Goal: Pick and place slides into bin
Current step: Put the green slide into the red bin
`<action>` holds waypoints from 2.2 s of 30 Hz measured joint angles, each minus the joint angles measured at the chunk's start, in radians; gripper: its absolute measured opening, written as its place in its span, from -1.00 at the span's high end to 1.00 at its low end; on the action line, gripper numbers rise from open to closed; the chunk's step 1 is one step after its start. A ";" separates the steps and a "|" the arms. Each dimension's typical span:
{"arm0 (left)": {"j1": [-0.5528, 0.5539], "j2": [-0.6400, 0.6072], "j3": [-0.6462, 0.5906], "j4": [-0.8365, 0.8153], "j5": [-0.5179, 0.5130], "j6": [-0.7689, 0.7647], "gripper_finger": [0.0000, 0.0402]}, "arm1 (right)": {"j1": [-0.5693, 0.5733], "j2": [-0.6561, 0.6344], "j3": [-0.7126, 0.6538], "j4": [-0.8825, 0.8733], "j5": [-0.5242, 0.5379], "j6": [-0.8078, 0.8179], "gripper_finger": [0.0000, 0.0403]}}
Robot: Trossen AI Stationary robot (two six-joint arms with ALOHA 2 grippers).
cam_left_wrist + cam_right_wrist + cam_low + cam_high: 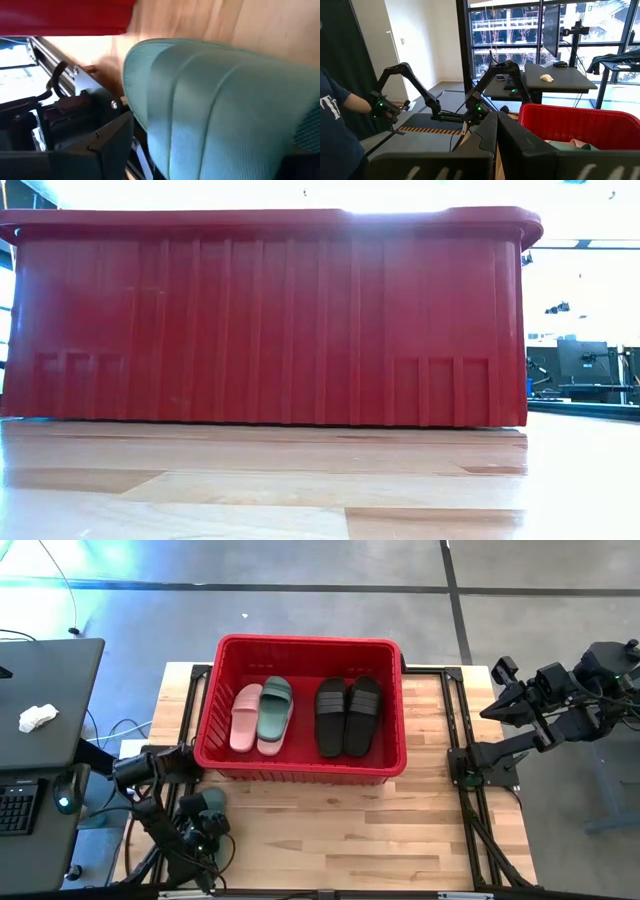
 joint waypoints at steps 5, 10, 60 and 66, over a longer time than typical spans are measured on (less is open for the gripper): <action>0.000 -0.001 -0.021 0.026 0.028 0.015 -0.22 | 0.000 0.000 0.000 0.000 0.000 0.000 1.00; 0.000 -0.001 -0.022 0.024 0.047 0.019 0.05 | 0.000 0.000 0.000 0.000 0.000 0.000 1.00; 0.057 -0.039 1.195 0.013 -0.753 0.633 0.99 | 0.000 0.000 0.000 0.000 0.000 0.000 1.00; 0.218 -0.080 1.207 0.012 -0.864 0.924 0.99 | 0.000 0.000 0.000 0.000 0.000 0.000 1.00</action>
